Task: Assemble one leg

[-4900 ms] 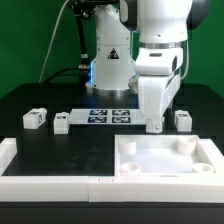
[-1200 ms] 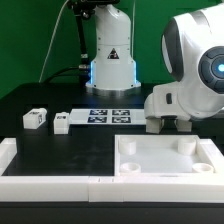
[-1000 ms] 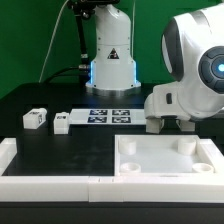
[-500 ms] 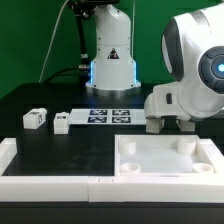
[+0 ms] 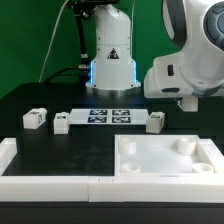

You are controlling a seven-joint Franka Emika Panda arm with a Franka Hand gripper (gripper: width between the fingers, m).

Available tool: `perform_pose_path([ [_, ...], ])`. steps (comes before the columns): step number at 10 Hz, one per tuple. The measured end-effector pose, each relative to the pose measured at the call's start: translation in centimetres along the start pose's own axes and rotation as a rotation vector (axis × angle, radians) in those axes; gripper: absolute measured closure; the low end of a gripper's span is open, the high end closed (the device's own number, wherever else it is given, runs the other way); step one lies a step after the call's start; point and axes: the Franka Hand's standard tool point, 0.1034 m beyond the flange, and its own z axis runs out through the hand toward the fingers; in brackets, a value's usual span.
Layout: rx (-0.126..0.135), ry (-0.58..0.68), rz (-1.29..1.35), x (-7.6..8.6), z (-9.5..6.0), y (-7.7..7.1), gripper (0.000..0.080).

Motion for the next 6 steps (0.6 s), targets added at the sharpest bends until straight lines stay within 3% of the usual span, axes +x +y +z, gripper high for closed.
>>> perform_pose_path([
  [1, 0.000, 0.003, 0.000, 0.2, 0.2, 0.0, 0.0512],
  [2, 0.014, 0.134, -0.002, 1.5, -0.6, -0.4, 0.0512],
  [4, 0.017, 0.324, 0.000, 1.4, -0.9, -0.4, 0.0512],
  [6, 0.026, 0.529, -0.029, 2.3, -1.6, 0.0, 0.0512],
])
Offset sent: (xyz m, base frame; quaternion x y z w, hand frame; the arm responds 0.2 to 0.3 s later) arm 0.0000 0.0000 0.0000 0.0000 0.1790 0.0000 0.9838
